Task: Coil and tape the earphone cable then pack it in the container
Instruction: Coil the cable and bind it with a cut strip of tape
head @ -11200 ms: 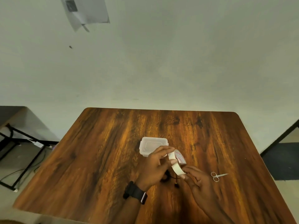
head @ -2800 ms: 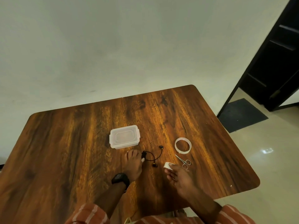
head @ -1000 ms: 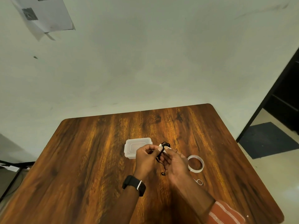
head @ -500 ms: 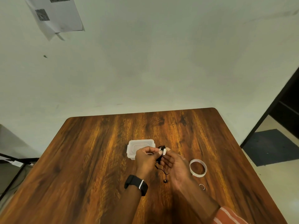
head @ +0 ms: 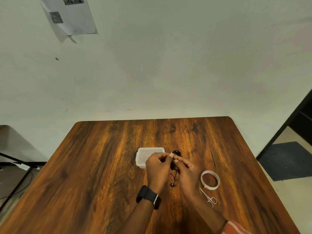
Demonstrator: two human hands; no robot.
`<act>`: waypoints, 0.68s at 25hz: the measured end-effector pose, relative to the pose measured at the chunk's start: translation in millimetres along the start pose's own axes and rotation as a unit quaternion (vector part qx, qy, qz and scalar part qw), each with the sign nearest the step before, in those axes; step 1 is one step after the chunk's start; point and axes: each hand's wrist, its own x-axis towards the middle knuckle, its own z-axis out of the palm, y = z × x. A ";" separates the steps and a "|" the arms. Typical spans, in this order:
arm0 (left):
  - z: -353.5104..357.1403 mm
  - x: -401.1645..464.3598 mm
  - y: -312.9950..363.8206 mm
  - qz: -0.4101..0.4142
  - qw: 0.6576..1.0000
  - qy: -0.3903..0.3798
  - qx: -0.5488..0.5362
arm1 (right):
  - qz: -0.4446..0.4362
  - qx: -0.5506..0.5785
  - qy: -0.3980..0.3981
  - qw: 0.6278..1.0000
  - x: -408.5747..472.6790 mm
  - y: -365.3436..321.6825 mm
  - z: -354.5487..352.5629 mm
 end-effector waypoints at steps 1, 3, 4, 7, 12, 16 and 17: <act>-0.4 1.7 -0.8 -0.024 0.999 -0.002 -0.024 | -0.008 -0.013 0.004 1.000 1.0 1.7 -0.1; -1.1 3.9 -5.7 -0.061 0.996 -0.011 -0.069 | -0.011 -0.020 0.015 1.000 2.9 4.0 -0.1; -1.4 3.5 -7.3 -0.071 0.994 -0.019 -0.083 | -0.009 -0.021 0.021 1.000 3.9 5.0 -0.2; -1.1 2.3 -8.0 -0.076 0.990 -0.058 -0.104 | -0.027 -0.065 0.022 0.997 8.0 9.9 -2.2; -5.1 8.5 -10.3 -0.143 0.972 -0.066 -0.177 | -0.058 -0.135 -0.012 0.989 16.8 2.2 -2.0; -17.6 23.9 -11.5 -0.086 0.981 -0.061 -0.163 | -0.015 -0.084 -0.105 0.991 38.3 -18.9 1.0; -22.2 28.9 -12.4 -0.042 0.987 -0.071 -0.139 | 0.006 -0.071 -0.144 0.987 43.0 -28.3 1.5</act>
